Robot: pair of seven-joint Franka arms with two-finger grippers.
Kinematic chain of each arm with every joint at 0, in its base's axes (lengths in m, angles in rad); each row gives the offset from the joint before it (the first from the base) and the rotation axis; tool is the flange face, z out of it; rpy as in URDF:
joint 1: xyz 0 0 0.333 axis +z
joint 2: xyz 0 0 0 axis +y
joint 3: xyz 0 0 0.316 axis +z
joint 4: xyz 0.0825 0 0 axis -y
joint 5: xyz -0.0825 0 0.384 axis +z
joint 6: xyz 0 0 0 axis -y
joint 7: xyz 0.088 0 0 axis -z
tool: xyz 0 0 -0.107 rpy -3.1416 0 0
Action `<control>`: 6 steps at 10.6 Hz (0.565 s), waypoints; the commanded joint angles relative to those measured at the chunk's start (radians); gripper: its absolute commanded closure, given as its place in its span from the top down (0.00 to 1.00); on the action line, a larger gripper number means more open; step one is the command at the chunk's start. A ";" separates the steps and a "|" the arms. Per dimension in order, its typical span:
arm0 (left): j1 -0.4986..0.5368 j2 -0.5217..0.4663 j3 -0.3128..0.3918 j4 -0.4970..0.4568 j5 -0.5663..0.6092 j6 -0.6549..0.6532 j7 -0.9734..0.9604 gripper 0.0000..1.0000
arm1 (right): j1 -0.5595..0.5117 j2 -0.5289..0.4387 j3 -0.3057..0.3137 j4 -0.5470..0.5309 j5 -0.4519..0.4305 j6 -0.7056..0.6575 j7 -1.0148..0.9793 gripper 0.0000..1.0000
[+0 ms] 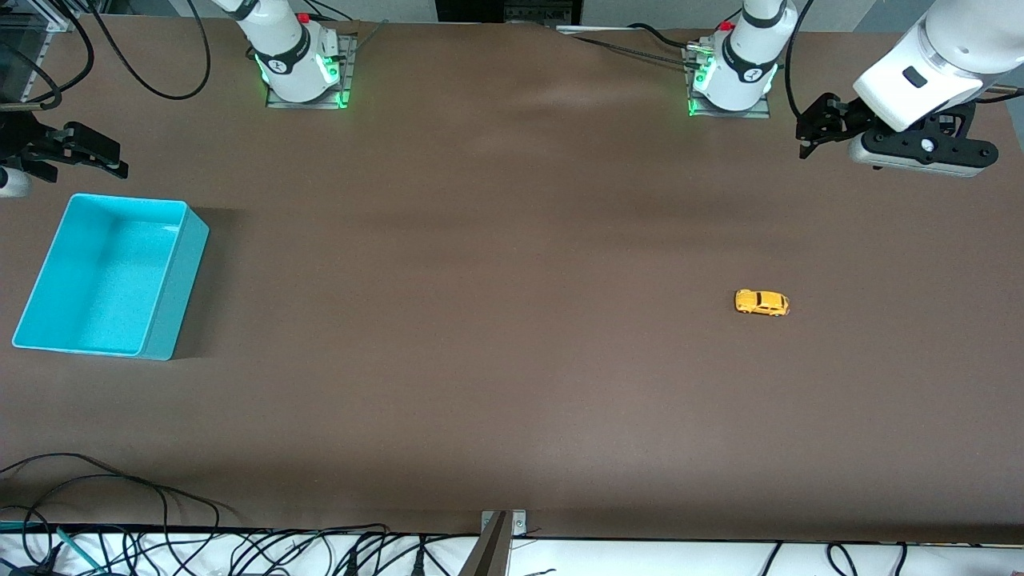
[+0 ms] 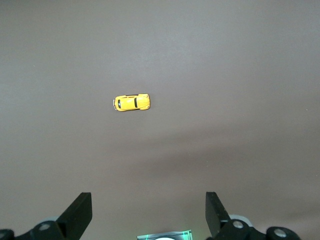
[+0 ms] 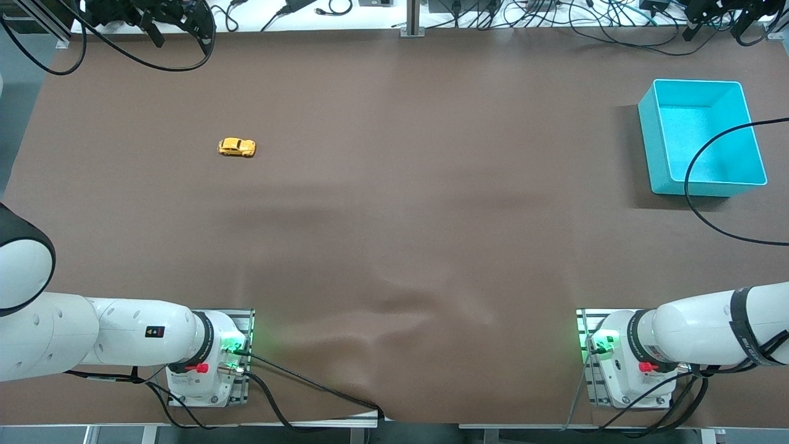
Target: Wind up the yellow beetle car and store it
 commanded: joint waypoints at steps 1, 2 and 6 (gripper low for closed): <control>0.004 0.005 -0.004 0.021 0.014 -0.029 -0.003 1.00 | 0.002 0.010 -0.006 0.029 0.006 -0.026 0.004 1.00; 0.003 0.005 -0.006 0.021 0.014 -0.029 -0.003 1.00 | 0.000 0.010 -0.006 0.028 0.006 -0.026 0.004 1.00; 0.003 0.005 -0.006 0.021 0.014 -0.035 -0.003 1.00 | 0.000 0.010 -0.006 0.028 0.007 -0.025 0.002 1.00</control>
